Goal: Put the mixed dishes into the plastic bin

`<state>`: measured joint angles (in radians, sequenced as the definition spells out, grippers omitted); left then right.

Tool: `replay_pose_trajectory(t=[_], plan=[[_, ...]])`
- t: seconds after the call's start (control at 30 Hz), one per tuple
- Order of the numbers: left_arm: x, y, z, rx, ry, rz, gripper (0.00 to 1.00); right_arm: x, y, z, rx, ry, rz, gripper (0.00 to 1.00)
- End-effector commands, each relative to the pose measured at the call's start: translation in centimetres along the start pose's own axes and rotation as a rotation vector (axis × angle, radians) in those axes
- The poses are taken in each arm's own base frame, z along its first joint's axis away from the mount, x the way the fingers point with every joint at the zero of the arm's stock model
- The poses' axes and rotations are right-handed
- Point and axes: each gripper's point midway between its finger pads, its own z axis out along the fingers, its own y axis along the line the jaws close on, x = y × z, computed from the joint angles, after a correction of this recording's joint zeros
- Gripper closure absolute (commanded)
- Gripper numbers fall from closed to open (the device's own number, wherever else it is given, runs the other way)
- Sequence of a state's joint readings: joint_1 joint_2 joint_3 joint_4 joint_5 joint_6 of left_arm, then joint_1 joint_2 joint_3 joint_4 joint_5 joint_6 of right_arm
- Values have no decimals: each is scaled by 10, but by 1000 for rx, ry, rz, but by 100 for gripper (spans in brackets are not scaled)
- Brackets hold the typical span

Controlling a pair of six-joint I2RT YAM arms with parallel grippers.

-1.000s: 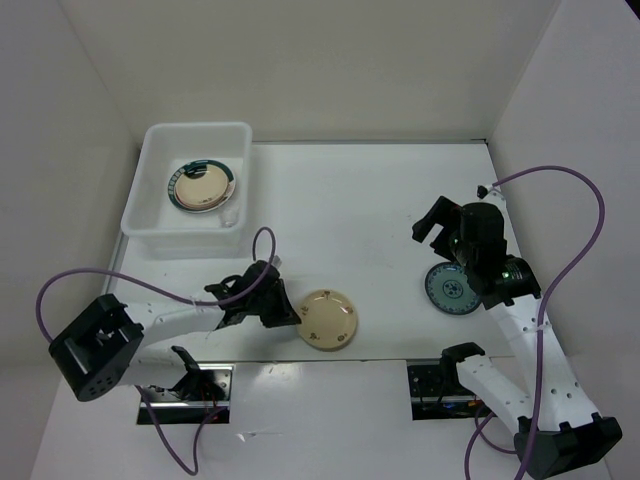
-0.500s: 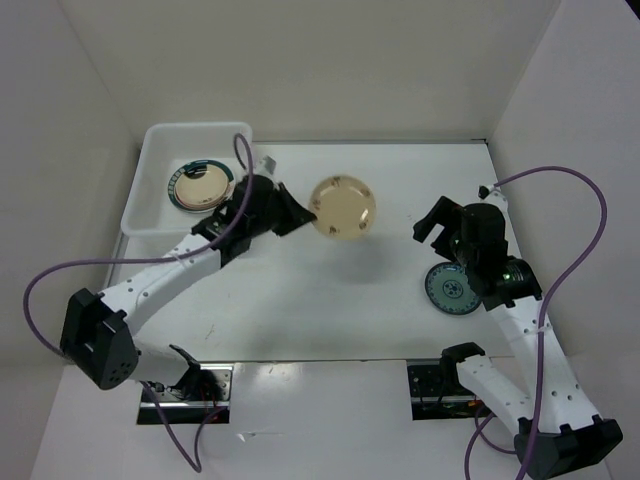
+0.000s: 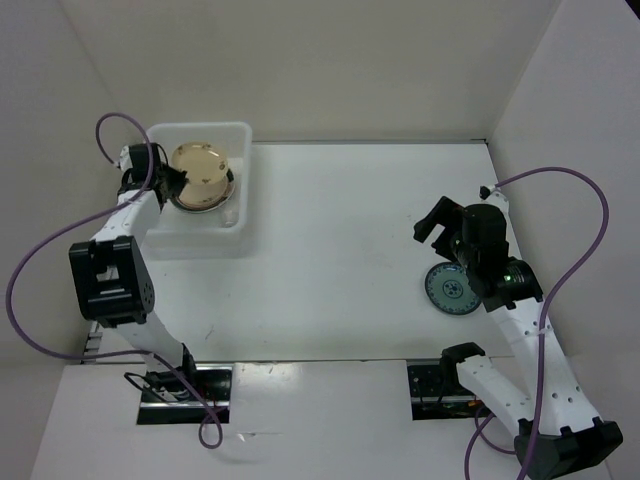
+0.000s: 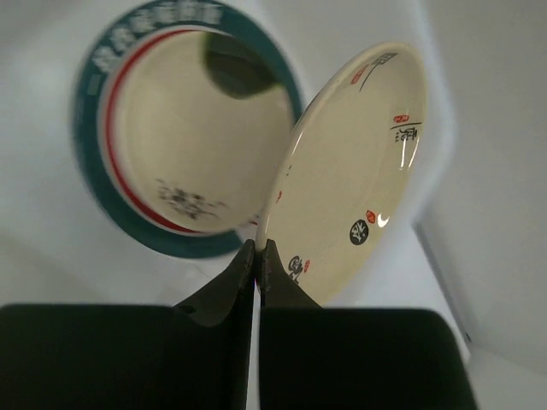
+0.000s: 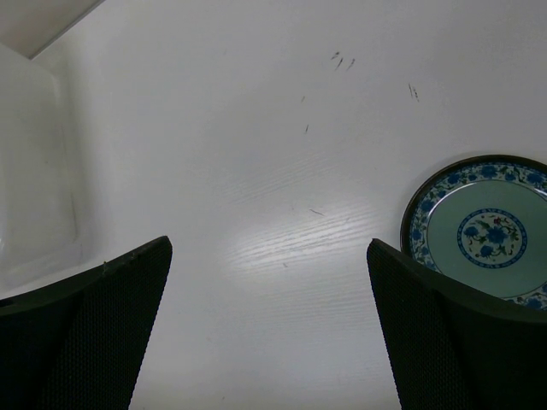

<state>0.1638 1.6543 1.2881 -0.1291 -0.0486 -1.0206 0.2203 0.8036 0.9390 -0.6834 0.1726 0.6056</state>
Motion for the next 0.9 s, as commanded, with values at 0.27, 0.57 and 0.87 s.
replay_pose_trajectory(t=[0.27, 0.57, 0.87], plan=[[19, 59, 75, -137, 56, -68, 100, 1, 0, 6, 8, -2, -8, 0], [-10, 46, 64, -147, -37, -27, 20, 2, 0, 8, 14, 5, -9, 0], [-78, -48, -48, 47, -194, 187, 0, 2, 3, 5, 1, 1, -12, 0]])
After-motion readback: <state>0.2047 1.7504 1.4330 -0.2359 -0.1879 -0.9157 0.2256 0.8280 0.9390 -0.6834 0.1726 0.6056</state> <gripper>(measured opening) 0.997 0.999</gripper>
